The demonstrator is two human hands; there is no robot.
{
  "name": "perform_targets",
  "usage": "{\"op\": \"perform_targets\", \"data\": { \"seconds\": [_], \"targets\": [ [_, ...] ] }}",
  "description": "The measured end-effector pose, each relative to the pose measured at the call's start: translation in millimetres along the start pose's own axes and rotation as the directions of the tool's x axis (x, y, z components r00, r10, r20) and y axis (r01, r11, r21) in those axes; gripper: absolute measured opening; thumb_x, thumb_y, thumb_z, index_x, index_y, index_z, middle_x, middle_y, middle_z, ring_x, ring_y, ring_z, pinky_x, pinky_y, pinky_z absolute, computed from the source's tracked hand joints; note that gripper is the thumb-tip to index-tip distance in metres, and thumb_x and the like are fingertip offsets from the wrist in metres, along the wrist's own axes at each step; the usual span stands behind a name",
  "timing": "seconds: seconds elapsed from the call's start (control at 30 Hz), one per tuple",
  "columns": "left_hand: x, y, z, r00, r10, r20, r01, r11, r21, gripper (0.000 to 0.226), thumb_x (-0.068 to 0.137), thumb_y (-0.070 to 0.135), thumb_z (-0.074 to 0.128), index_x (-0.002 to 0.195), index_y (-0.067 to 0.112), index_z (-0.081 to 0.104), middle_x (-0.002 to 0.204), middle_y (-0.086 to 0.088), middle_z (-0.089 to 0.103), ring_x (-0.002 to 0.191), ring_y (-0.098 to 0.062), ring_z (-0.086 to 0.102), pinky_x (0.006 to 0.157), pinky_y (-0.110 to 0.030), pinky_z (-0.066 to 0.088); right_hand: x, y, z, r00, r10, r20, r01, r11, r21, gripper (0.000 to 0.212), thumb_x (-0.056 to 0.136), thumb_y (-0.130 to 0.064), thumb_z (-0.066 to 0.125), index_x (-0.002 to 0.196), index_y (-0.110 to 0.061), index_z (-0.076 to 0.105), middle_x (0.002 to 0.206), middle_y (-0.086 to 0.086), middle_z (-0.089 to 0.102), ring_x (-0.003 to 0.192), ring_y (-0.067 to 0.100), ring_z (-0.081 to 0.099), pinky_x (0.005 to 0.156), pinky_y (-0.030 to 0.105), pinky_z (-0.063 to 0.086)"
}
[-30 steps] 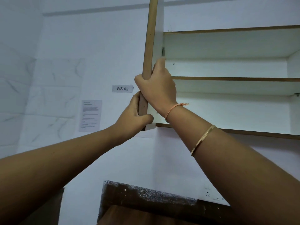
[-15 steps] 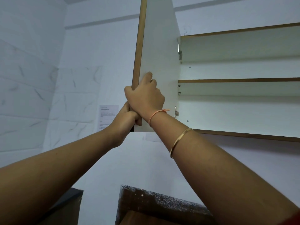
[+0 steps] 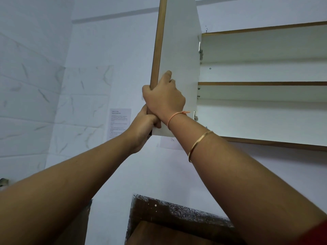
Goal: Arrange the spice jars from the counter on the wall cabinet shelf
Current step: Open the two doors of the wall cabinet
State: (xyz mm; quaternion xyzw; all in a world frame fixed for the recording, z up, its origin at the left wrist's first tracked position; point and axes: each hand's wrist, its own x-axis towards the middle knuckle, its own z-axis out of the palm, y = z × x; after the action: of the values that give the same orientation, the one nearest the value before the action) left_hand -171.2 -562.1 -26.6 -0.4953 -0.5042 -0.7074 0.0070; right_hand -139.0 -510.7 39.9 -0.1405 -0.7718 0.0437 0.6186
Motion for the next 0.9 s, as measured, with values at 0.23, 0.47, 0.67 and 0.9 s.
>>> {"op": "perform_targets", "data": {
  "seconds": [0.23,0.47,0.67,0.9],
  "targets": [
    [-10,-10,6,0.998,0.069,0.007,-0.069,0.981,0.181,0.038,0.090,0.019,0.050,0.121,0.038,0.042,0.110,0.015,0.056,0.112,-0.018,0.053,0.096,-0.033,0.046,-2,4,-8,0.998,0.021,0.055,-0.024,0.998,0.050,0.073,0.088,-0.042,0.044,0.147,-0.007,0.018,0.132,0.014,0.051,0.110,0.033,0.057,0.081,0.040,0.048],
    [-32,-37,15,0.993,0.100,-0.059,-0.081,0.961,0.265,0.055,0.091,0.040,0.050,0.140,0.019,0.037,0.125,0.012,0.049,0.101,0.003,0.050,0.085,-0.016,0.038,-39,20,-6,0.984,-0.003,0.178,-0.026,0.987,0.156,0.082,0.091,-0.045,0.046,0.152,-0.010,0.004,0.157,0.015,0.019,0.141,0.034,0.029,0.104,0.046,0.039],
    [-58,-92,32,0.998,0.041,0.049,-0.057,0.912,0.406,0.101,0.072,0.075,0.049,0.145,0.008,0.030,0.146,-0.008,0.042,0.131,-0.024,0.044,0.104,-0.032,0.040,-93,55,1,0.980,-0.114,0.163,0.068,0.962,0.264,0.077,0.095,-0.056,0.034,0.153,-0.014,0.008,0.162,0.005,0.004,0.149,0.019,0.007,0.118,0.036,0.017],
    [-105,-142,63,0.967,-0.191,0.167,0.095,0.883,0.459,0.075,0.074,0.054,0.066,0.132,0.014,0.042,0.136,-0.012,0.049,0.127,-0.028,0.047,0.099,-0.024,0.037,-170,119,18,0.955,-0.068,0.290,0.033,0.991,0.127,0.077,0.091,-0.064,0.020,0.153,-0.020,0.009,0.162,0.000,0.005,0.148,0.018,0.013,0.117,0.035,0.020]
  ]
}}
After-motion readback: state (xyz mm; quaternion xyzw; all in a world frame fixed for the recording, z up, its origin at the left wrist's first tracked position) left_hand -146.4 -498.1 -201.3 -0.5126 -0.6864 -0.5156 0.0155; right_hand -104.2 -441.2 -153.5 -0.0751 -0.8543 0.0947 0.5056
